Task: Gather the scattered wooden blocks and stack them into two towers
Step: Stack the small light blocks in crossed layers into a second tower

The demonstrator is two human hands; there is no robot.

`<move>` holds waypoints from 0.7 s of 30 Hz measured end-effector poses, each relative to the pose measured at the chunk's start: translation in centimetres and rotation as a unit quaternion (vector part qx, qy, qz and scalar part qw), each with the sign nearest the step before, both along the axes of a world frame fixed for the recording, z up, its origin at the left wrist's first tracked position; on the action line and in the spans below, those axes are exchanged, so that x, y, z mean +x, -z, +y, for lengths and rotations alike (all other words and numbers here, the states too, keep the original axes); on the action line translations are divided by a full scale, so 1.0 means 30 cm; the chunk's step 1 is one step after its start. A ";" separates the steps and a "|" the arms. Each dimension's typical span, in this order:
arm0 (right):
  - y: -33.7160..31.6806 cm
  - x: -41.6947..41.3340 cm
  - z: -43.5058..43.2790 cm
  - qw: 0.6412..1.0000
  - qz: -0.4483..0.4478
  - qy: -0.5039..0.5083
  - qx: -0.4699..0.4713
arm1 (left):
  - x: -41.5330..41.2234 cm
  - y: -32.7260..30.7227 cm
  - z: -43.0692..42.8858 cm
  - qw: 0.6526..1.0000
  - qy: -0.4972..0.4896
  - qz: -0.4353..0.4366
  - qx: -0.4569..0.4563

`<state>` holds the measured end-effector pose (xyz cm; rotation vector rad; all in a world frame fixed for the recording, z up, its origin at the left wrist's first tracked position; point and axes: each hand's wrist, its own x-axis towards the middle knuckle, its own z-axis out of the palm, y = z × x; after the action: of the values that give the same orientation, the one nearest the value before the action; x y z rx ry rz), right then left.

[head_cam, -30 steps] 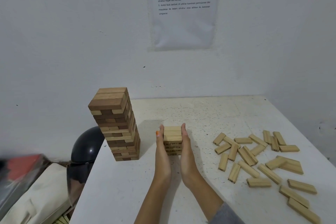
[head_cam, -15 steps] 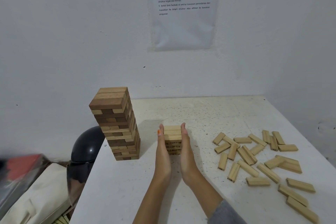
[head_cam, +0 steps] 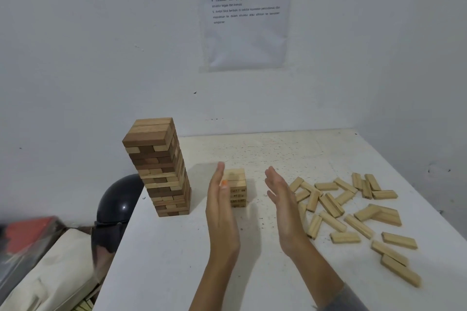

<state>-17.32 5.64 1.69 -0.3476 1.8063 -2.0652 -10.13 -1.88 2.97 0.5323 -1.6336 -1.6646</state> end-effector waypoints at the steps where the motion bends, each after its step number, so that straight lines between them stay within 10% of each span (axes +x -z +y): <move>1: -0.003 0.001 0.024 1.000 0.015 0.011 0.002 | 0.002 -0.001 0.018 1.000 0.003 0.013 -0.014; 21: 0.131 -0.143 0.433 0.895 0.256 0.107 0.348 | -0.183 0.193 0.270 0.907 0.168 -0.180 -0.341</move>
<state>-21.59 18.63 -2.24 -0.5268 2.8594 -1.3530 -15.61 6.21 -2.83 0.2061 -2.5383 -1.1150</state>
